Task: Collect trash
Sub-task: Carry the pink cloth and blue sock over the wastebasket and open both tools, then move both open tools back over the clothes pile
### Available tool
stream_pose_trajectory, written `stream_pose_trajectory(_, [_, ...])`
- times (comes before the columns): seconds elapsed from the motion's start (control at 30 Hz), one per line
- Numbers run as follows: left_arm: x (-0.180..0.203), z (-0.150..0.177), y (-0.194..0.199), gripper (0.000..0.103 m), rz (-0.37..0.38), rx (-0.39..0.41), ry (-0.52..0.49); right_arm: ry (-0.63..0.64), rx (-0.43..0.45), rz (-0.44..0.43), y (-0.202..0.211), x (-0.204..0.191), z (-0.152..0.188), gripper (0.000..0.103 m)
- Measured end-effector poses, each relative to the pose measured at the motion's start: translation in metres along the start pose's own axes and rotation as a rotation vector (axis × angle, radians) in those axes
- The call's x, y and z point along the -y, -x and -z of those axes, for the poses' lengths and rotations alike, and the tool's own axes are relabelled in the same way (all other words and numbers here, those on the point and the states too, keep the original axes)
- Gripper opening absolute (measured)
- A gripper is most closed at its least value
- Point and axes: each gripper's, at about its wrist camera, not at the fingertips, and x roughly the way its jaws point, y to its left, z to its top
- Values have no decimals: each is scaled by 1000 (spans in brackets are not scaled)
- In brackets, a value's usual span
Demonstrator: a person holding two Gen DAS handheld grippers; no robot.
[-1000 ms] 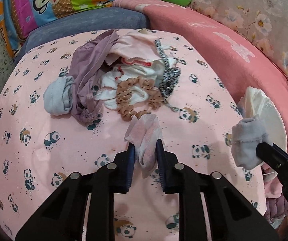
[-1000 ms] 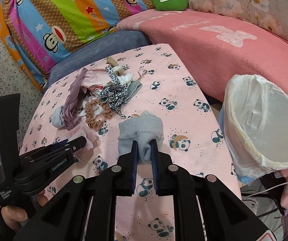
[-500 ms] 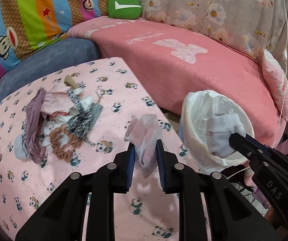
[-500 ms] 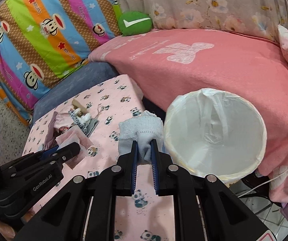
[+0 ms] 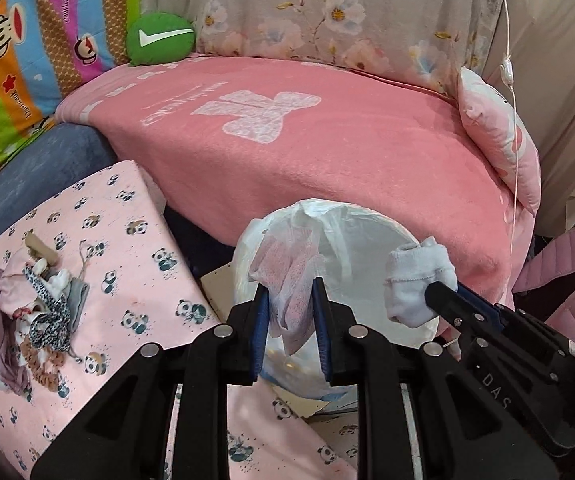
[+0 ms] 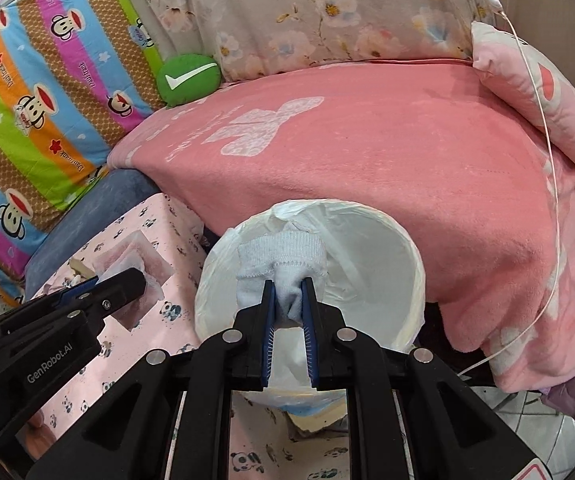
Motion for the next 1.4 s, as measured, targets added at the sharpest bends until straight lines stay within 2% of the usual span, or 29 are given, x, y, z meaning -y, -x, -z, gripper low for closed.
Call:
stream_pose_trajectory(0.3, [21, -12, -21, 22, 16, -22, -32, -36, -9, 23, -14, 22, -7, 15])
stream_pose_trajectory(0.4, [23, -15, -25, 26, 18, -37, -33, -45, -9, 23, -19, 25, -11, 19])
stream_pose_trajectory(0.47, [23, -16, -25, 48, 1, -31, -37, -53, -6, 25, -19, 26, -12, 20])
stream_pose_trajectory(0.5, [23, -16, -25, 55, -7, -24, -37, -57, -6, 24, -20, 27, -13, 25])
stream_pose_trajectory(0.53, [22, -16, -23, 67, -17, -15, -35, -63, -4, 27, -19, 28, -13, 28])
stream_pose_trajectory(0.57, [20, -16, -20, 72, -34, -1, -28, -67, -1, 29, -18, 28, -13, 31])
stream_pose_trajectory(0.93, [-12, -3, -7, 73, -99, 3, 40, 1, -21, 40, -11, 2, -8, 42])
stream_pose_trajectory(1.13, [-39, 10, 11, 73, -139, 12, 98, 71, -51, 31, -7, -26, 0, 43])
stream_pose_trajectory(1.4, [-80, 32, 35, 73, -229, 18, 163, 161, -84, 4, -4, -73, 15, 45])
